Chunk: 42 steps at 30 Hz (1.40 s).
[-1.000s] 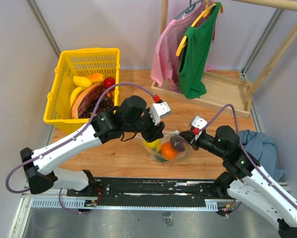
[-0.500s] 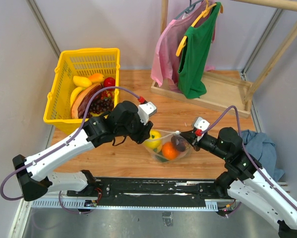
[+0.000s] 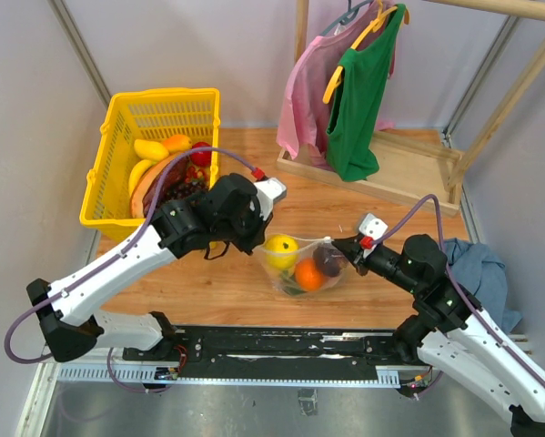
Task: Place the food in the zip-top bag and seal the zipper
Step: Zip the zipper food storage bag at the center of the board.
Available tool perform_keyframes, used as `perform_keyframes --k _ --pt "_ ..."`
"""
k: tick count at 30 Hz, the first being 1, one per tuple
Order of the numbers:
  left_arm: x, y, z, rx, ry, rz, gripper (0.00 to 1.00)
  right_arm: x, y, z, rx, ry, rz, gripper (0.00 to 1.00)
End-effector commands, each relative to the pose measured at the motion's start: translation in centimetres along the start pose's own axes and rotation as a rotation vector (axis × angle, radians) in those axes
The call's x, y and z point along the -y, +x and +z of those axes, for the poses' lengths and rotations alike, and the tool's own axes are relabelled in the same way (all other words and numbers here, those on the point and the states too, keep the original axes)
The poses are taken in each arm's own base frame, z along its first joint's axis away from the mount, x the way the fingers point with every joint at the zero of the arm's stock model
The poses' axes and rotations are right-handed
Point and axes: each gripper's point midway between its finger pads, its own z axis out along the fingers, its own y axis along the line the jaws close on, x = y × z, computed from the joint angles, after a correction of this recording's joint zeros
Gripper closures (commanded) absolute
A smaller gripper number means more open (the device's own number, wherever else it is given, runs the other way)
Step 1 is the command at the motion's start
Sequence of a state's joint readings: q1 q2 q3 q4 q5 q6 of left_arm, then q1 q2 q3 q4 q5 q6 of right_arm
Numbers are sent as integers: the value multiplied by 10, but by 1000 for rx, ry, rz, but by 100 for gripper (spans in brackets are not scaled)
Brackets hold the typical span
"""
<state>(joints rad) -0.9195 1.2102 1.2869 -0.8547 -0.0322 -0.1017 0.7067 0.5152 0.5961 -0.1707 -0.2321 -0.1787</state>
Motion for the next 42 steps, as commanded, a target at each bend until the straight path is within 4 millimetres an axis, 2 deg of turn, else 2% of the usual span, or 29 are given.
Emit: perform_keyframes --k 1,5,8,10,13,18,24,26,29,33,36,42 --pt "6 -40 -37 68 25 7 100 9 -8 5 43 44 16 99" --pt "24 -31 -20 31 123 4 99 7 -11 12 57 26 25 99" --pt "18 -14 -5 -18 88 -17 100 8 -15 14 68 24 16 99" --pt "22 -15 -3 -8 106 -36 97 4 -16 18 78 2 19 99" --pt "41 -25 -2 24 208 -45 96 -4 -18 27 93 -48 49 99" --pt "35 -35 -7 61 172 -44 96 2 -24 28 84 -28 41 99" --pt "1 -16 -16 61 -13 -77 94 23 -26 9 94 102 -19 99" --pt "-10 -10 -16 64 -70 -89 91 22 -28 6 103 99 -21 99" --pt "-11 -7 -13 86 -73 -85 86 15 -32 8 115 53 -29 99" --pt "-11 -19 -14 158 -62 -42 70 3 -35 11 121 -24 -41 99" --pt "-8 -35 -18 236 -35 10 56 -2 -43 9 133 -62 -57 99" --pt "24 -69 -16 345 140 150 46 -11 -50 8 136 -123 -86 99"
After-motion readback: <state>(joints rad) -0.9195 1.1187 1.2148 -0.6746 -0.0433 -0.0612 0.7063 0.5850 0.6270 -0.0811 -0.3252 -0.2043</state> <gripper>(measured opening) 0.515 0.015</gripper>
